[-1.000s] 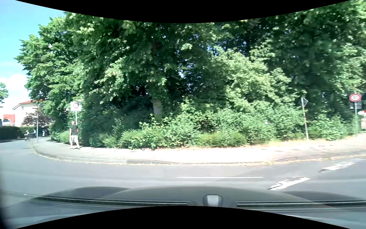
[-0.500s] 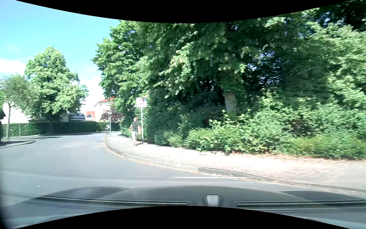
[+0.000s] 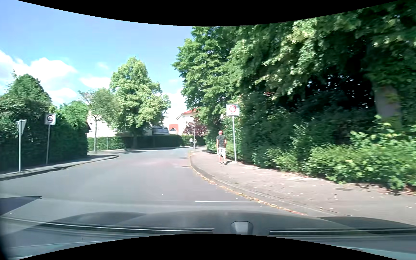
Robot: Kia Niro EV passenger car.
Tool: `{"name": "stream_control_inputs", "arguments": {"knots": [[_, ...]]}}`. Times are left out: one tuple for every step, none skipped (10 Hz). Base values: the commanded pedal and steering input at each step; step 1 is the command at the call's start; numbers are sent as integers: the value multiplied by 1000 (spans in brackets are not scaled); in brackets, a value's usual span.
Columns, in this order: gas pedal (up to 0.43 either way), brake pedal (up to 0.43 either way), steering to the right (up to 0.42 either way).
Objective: Follow the waypoints while adhering to traffic rules and regulations
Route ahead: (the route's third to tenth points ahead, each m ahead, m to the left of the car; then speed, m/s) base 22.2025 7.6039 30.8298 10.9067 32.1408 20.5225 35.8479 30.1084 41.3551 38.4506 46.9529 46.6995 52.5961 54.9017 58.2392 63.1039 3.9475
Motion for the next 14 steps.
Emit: {"name": "stream_control_inputs", "arguments": {"knots": [[150, 6, -571], [150, 6, -540], [150, 6, -500], [150, 6, -461], [150, 6, -428], [150, 6, -379], [150, 6, -335], [130, 6, -306], [110, 6, -268], [110, 6, -217], [110, 6, -174], [98, 6, -117], [98, 6, -64], [87, 6, -23]]}}
